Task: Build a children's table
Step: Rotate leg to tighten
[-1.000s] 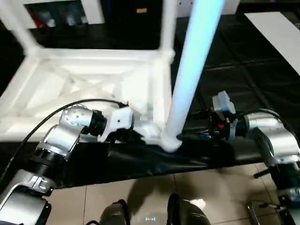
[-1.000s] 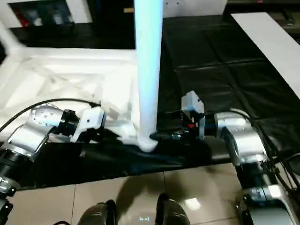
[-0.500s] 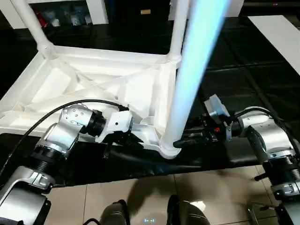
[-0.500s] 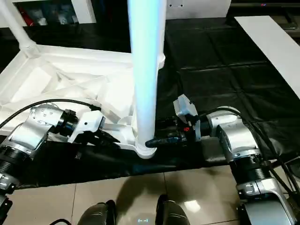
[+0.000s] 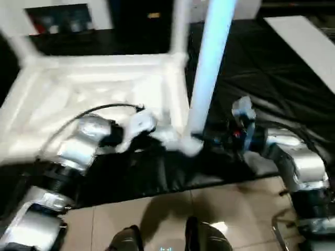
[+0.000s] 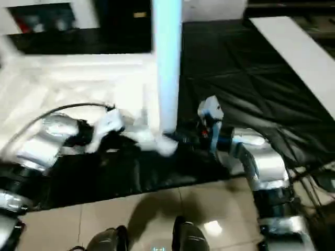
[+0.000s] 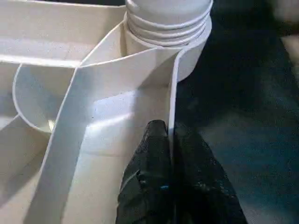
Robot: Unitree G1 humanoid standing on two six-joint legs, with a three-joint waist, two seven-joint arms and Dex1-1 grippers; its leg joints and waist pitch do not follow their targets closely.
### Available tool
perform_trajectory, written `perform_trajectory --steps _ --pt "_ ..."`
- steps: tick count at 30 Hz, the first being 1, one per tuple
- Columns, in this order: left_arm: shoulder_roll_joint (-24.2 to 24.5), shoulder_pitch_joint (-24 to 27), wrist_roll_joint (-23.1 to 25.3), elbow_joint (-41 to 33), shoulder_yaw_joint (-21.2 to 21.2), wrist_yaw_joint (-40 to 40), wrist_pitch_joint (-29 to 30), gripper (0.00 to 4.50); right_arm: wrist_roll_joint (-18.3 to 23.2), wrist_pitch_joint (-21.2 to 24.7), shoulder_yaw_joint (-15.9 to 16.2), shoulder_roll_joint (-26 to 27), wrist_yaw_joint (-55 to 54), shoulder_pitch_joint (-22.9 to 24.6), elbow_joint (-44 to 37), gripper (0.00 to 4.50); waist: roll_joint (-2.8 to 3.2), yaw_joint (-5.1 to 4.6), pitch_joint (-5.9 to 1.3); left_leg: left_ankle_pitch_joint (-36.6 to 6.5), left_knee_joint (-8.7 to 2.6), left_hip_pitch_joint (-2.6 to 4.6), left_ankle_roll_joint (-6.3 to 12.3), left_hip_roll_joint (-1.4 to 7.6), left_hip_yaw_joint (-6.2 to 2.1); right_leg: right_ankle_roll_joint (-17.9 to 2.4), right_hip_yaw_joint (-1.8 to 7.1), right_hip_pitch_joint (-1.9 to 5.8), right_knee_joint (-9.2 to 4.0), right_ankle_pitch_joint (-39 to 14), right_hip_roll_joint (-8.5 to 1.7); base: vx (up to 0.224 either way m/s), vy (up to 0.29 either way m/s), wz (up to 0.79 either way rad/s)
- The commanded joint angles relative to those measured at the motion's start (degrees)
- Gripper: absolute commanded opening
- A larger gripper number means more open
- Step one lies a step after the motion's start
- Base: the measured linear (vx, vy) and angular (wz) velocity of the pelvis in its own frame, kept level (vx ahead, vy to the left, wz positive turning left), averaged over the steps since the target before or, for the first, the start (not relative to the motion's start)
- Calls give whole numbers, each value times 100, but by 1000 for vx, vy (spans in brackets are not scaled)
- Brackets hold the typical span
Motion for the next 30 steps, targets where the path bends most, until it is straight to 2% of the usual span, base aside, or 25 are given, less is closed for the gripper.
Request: perform_trajectory --steps 1,2,3,4,5,7,9,10,11,12,15,18,20,21,24,25,27,28,30 --pt "-430 -38 -187 -333 -110 449 181 0 45 215 662 369 -97 41 -230 188 -107 44 -469 -1161 -333 13 302 173 -120 -154 235 407 -513 -3621 -359 0 0 0" --pt "-804 -92 -34 -421 -82 1033 496 0 -151 378 564 908 -1097 69 -293 188 -93 -17 -470 -1256 -331 5 391 141 -124 -110 215 417 -541 -3600 -346 0 0 0" --pt "-868 -108 0 -421 -75 1139 541 0 -175 421 538 1007 -1283 63 -292 188 -56 -73 -438 -1329 -340 33 374 174 -116 -184 223 345 -552 -3555 -325 0 0 0" --pt "-1063 -160 39 -427 -9 1419 729 0 -304 454 463 1293 -1833 26 -238 188 -51 -83 -437 -1414 -327 42 369 155 -125 -167 194 351 -577 -3630 -336 0 0 0" --pt "-1167 -193 69 -420 28 1580 821 0 -370 458 425 1444 -2113 -1 -196 188 -74 -108 -431 -1480 -325 32 338 128 -130 -91 168 368 -594 -3778 -339 0 0 0" --pt "-1534 -362 278 -335 95 2299 1032 0 -441 527 215 2128 -3160 -222 157 188 -37 -137 -429 -1584 -317 67 332 125 -136 -22 150 331 -634 -3836 -329 0 0 0" --pt "-1604 -381 307 -350 112 2408 1090 0 -465 519 160 2262 -3332 -253 184 188 -26 -158 -438 -1615 -338 36 378 143 -156 -44 144 375 -616 -3643 -343 0 0 0" --pt "-1653 -391 352 -390 78 2434 1118 0 -581 358 144 2389 -3506 -299 241 188 -17 -156 -447 -1622 -352 42 422 170 -159 -90 164 362 -599 -3427 -345 0 0 0" --pt "-1654 -385 358 -409 66 2414 1129 0 -618 300 159 2394 -3512 -307 256 223 -16 -157 -460 -1583 -365 26 458 186 -165 -182 182 377 -552 -3157 -342 0 0 0" --pt "-1646 -378 351 -424 61 2411 1143 0 -640 248 164 2371 -3534 -311 276 223 -22 -154 -458 -1562 -373 22 483 191 -161 -228 197 379 -543 -3042 -344 0 0 0" --pt "-1460 -284 398 -521 -5 2251 1130 0 -618 193 37 2186 -3461 -265 295 268 -19 -142 -460 -1455 -379 7 591 204 -143 -455 253 389 -475 -2658 -355 0 0 0" --pt "-1173 -101 447 -596 19 2048 1020 0 -920 -195 49 1536 -3056 -132 283 293 -26 -112 -477 -1308 -362 -8 650 200 -124 -573 278 411 -437 -2453 -364 0 0 0" --pt "-1110 -71 437 -612 7 2016 1008 0 -952 -279 51 1412 -3001 -123 295 306 -28 -112 -476 -1236 -354 -13 708 201 -105 -647 296 409 -425 -2395 -361 0 0 0" --pt "-969 -27 410 -596 -12 1891 893 0 -913 -451 40 1140 -2669 -125 307 319 -44 -107 -481 -1214 -343 -12 719 200 -94 -674 303 396 -427 -2429 -361 0 0 0" --pt "-704 47 363 -554 -37 1571 620 0 -765 -658 12 719 -1941 -125 293 340 -69 -67 -487 -1123 -327 -53 812 166 -92 -626 306 438 -404 -2482 -354 0 0 0" --pt "-559 73 315 -515 -30 1387 488 0 -739 -721 69 422 -1521 -121 304 349 -80 -56 -488 -1112 -319 -53 841 160 -90 -602 306 434 -402 -2534 -350 0 0 0" --pt "-466 89 271 -486 -39 1235 333 0 -690 -749 125 238 -1226 -113 316 361 -70 -45 -489 -1035 -316 -48 866 160 -82 -585 306 428 -412 -2576 -344 0 0 0" --pt "-301 112 221 -416 -73 964 77 0 -520 -817 221 -44 -625 -99 302 361 -115 -52 -505 -945 -311 -69 890 156 -73 -590 305 446 -399 -2500 -331 0 0 0" --pt "-98 183 108 -377 -135 499 -389 0 -328 -848 263 -285 -68 -108 287 361 -79 -29 -526 -787 -305 -86 1010 173 -93 -647 303 455 -359 -2261 -329 0 0 0"
